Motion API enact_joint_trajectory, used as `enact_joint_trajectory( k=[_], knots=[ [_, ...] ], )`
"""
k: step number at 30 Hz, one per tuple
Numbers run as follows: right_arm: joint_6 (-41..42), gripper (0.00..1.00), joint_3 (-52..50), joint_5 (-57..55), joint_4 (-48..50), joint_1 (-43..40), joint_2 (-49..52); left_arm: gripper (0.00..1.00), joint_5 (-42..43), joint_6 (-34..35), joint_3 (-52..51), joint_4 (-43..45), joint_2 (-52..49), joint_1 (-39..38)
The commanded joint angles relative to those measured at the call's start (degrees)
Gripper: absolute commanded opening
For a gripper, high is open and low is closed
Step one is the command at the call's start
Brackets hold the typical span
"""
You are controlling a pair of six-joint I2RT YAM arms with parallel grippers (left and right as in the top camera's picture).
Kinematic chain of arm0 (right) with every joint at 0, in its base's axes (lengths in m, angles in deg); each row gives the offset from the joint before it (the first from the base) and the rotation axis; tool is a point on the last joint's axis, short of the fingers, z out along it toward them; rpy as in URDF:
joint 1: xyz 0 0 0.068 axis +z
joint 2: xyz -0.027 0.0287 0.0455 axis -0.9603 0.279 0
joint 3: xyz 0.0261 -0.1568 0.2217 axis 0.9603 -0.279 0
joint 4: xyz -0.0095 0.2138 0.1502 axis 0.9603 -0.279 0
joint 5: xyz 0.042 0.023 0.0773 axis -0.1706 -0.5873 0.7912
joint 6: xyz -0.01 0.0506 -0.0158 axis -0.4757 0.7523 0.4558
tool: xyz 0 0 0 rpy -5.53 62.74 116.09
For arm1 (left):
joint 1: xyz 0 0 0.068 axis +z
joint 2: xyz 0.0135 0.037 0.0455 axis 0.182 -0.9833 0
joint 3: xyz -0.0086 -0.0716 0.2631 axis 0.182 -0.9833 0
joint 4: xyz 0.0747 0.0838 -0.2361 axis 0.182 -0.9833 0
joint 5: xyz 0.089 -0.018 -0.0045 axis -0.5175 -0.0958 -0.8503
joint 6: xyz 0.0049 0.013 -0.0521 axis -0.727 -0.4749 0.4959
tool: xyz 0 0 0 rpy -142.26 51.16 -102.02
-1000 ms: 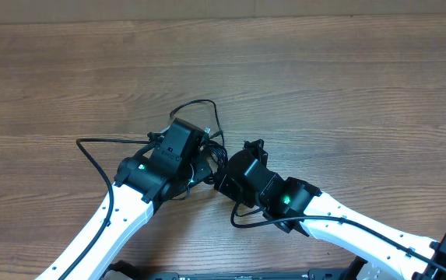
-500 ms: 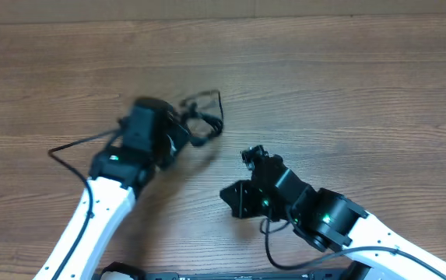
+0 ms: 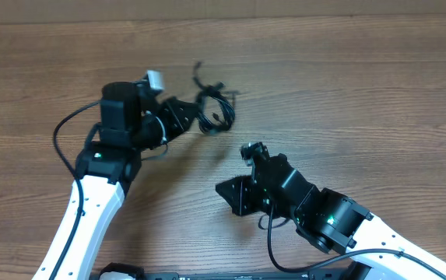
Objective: Untangle cables
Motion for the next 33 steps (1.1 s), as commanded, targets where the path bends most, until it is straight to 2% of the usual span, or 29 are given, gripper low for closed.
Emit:
enact_joint_trajectory(
  k=[1, 5, 10, 14, 22, 26, 33],
  knots=[
    [4.94, 0.17, 0.07, -1.22, 3.58, -0.76, -0.66, 0.04, 6.99, -18.38, 0.96, -0.31, 1.55, -3.15],
    [14.93, 0.29, 0.07, -2.12, 3.93, -2.95, -0.63, 0.04, 6.91, -22.12, 0.96, -0.28, 1.55, -5.35],
    [28.3, 0.29, 0.07, -3.82, 0.24, -7.21, -0.63, 0.04, 7.02, -21.51, 0.96, -0.33, 1.55, -5.57],
    [34.86, 0.29, 0.07, -4.52, -0.2, -10.08, -0.63, 0.04, 6.99, -19.06, 0.96, -1.01, 1.55, -5.57],
    [37.53, 0.28, 0.07, -4.59, 1.29, -10.58, 1.29, 0.04, 6.91, -14.36, 0.96, -1.57, 1.55, -6.03],
    [40.19, 0.2, 0.07, -1.73, 1.62, -10.58, 4.63, 0.04, 6.82, -12.04, 0.96, -1.53, 1.55, -6.05],
    [40.94, 0.18, 0.07, 1.9, 7.37, -10.58, 9.05, 0.04, 6.73, -10.84, 0.96, -1.42, 1.55, -7.3]
  ],
)
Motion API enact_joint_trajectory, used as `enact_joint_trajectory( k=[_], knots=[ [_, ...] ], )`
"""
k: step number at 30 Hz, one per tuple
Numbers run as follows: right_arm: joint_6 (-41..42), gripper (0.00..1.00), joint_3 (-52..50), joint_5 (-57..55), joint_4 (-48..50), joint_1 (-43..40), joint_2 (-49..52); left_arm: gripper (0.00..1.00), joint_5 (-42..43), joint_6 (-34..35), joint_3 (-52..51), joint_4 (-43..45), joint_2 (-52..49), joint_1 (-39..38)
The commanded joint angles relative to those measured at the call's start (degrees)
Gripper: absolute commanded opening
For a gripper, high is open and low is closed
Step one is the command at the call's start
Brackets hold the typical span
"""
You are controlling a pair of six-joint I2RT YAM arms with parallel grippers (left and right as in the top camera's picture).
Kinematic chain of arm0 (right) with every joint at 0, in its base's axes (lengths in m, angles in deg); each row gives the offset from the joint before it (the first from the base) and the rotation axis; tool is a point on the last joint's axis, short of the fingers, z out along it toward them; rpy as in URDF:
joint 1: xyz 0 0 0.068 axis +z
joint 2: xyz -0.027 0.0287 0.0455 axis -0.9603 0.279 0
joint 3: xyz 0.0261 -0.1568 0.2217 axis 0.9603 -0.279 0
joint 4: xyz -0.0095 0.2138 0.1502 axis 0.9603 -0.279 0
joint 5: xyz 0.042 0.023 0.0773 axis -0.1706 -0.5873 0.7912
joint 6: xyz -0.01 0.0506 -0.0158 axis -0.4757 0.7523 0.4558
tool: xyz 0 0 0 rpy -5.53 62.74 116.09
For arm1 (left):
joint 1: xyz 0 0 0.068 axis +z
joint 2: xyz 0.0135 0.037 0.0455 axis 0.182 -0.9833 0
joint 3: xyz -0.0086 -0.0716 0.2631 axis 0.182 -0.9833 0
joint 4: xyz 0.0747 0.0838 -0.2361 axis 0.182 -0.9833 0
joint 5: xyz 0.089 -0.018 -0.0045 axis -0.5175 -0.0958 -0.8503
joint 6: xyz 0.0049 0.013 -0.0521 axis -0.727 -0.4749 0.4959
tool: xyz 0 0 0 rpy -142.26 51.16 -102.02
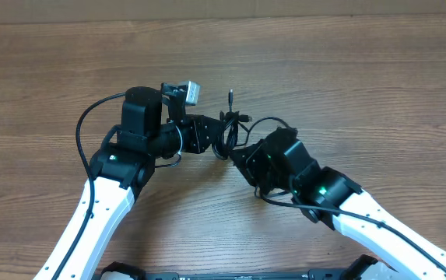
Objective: Untangle cables
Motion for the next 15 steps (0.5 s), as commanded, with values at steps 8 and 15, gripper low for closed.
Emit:
enact_joint_trajectory(
  k=[8, 15],
  knots=[
    [1.05, 0.18, 0.09, 6.58, 4.76, -0.13, 0.9, 0.05, -7.58, 3.02, 0.96, 0.07, 1.55, -5.46],
    [-6.82, 0.18, 0.09, -0.26, 1.01, -0.17, 0.9, 0.04, -9.79, 6.49, 0.96, -1.55, 1.55, -5.62]
  ],
)
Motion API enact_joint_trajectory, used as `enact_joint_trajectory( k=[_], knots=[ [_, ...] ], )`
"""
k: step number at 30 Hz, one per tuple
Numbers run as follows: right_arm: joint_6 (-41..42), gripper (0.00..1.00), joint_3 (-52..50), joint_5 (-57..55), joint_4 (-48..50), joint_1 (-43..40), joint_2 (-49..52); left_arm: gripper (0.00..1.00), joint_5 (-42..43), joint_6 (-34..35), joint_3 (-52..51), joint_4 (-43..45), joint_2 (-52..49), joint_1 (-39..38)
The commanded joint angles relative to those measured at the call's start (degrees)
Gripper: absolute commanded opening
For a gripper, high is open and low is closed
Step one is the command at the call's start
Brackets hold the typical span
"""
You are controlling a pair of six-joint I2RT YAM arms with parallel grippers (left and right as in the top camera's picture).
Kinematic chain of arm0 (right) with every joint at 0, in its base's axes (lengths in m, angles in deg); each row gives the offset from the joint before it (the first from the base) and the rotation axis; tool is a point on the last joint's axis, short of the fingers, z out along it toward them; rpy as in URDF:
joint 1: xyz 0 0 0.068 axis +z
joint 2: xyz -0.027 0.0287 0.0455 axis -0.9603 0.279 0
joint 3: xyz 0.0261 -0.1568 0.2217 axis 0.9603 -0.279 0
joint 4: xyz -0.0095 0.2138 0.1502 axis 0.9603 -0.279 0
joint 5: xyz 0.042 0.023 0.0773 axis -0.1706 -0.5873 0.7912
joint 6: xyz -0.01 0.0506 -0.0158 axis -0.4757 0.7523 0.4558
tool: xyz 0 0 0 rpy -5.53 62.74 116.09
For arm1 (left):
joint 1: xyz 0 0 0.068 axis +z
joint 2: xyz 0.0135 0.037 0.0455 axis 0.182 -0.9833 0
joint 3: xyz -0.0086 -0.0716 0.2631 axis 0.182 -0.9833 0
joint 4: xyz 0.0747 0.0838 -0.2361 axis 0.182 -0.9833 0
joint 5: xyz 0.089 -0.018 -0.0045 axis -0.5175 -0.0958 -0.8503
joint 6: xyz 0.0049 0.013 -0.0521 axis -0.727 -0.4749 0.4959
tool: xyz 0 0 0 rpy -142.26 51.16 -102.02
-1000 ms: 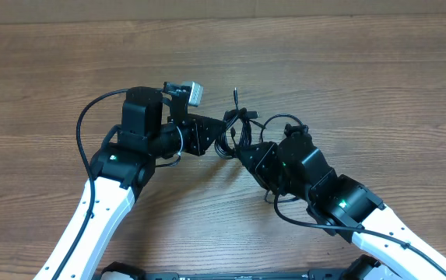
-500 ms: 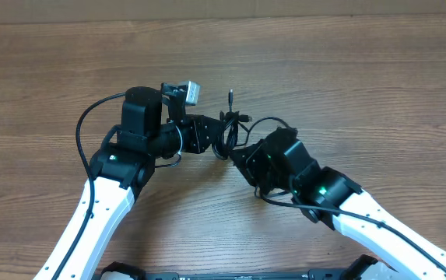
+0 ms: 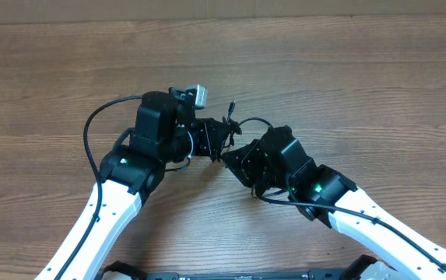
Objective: Untangle cables
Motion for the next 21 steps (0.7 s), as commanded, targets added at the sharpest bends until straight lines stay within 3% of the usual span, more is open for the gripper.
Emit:
enact_joint_trajectory(
  k=[1, 5, 9, 14, 21],
  knots=[
    [-6.95, 0.18, 0.17, -6.16, -2.99, -0.2, -0.55, 0.04, -0.55, 2.21, 0.96, -1.09, 1.22, -0.48],
    [-7.96, 0.18, 0.17, -10.91, -10.73, -0.2, -0.57, 0.04, -0.5, -4.52, 0.96, -5.6, 1.22, -0.48],
    [-7.98, 0.18, 0.17, -14.73, -17.53, -0.2, -0.79, 0.04, -0.5, -16.83, 0.94, -12.11, 1.16, -0.48],
    [-9.84, 0.15, 0.2, -19.3, -23.69, -0.2, -2.89, 0.04, 1.92, -20.31, 0.9, -13.73, 1.07, -0.48],
    [-27.23, 0.15, 0.2, -19.74, -26.29, -0.2, -13.18, 0.04, 17.11, -31.52, 0.9, -11.08, 0.09, -0.26]
  ],
)
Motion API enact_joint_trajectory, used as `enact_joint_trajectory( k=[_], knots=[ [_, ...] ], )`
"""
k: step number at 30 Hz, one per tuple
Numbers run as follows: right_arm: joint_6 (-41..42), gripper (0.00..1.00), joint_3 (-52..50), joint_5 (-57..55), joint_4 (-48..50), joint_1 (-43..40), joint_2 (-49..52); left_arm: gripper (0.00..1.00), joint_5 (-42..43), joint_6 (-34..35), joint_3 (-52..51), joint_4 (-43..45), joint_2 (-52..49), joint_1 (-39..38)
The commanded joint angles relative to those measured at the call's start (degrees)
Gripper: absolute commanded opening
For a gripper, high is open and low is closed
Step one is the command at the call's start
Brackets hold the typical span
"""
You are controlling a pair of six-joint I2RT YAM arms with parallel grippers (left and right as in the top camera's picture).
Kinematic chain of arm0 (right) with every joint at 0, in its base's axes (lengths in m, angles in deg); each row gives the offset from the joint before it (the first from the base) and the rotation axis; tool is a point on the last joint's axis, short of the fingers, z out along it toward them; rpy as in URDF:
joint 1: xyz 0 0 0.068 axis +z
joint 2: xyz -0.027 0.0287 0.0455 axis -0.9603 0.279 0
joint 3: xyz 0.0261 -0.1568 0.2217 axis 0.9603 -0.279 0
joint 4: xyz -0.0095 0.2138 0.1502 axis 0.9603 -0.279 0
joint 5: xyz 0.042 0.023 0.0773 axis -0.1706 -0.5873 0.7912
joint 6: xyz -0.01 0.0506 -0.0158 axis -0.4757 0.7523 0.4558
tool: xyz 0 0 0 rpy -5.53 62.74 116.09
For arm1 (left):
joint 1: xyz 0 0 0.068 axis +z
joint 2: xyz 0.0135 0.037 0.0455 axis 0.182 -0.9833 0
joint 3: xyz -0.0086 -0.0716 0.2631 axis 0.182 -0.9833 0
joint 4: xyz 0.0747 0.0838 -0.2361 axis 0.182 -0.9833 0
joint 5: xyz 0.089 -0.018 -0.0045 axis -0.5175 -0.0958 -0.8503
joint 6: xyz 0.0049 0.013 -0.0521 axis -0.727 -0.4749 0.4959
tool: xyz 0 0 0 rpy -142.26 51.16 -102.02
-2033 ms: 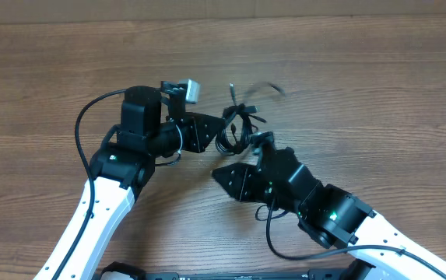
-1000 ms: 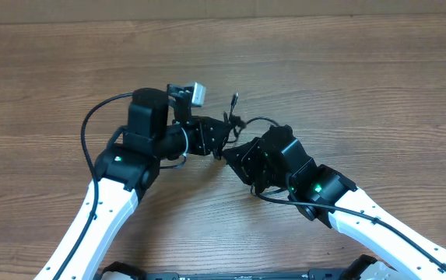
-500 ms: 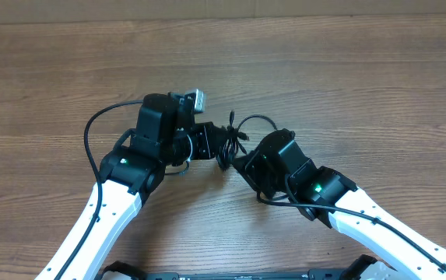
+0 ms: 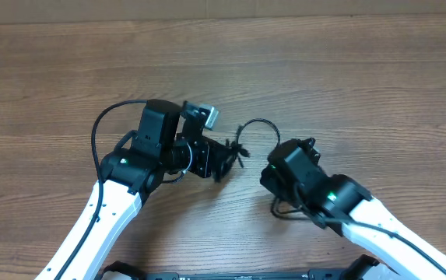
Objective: Untangle cables
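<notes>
A black cable bundle (image 4: 236, 148) hangs in my left gripper (image 4: 227, 157), which is shut on it just left of the table's middle. One thin strand (image 4: 260, 120) loops up and over to the right and ends at my right gripper (image 4: 272, 169). That gripper sits a short way right of the bundle, pointing left. Its jaws look closed on the strand's end, though its own body hides most of the fingers.
The wooden table (image 4: 378, 78) runs all round. Both arms reach in from the near edge, and each trails its own black lead beside the wrist.
My right gripper, which was up against the bundle, now sits further right and slightly lower, with the strand arcing across to it. The left gripper and bundle have shifted a little right and down.
First my left gripper held the bundle at the table's upper middle while the right gripper waited open, lower down. Then the two met at the bundle in the middle. They were pressed closer together, and now the right one stands apart with a strand stretched between them.
</notes>
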Motion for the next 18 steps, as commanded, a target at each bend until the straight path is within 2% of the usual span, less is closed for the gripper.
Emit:
enact_joint_trajectory(
  k=[1, 8, 15, 18],
  knots=[
    [-12.33, 0.16, 0.2, -1.97, -1.64, -0.17, -8.0, 0.04, 9.81, -8.37, 0.9, 0.33, -0.13, -0.26],
    [-24.2, 0.22, 0.2, -0.92, -6.19, -0.17, -23.54, 0.04, 18.53, -10.01, 0.9, 1.01, -2.64, -0.26],
    [-24.92, 0.22, 0.2, 1.79, -10.45, -0.17, -31.93, 0.04, 31.56, -15.74, 0.9, 2.54, -3.65, -0.26],
    [-25.18, 0.25, 0.17, 3.87, -10.47, -0.17, -31.95, 0.04, 32.94, -17.99, 0.9, 2.32, -3.65, -0.26]
  ],
)
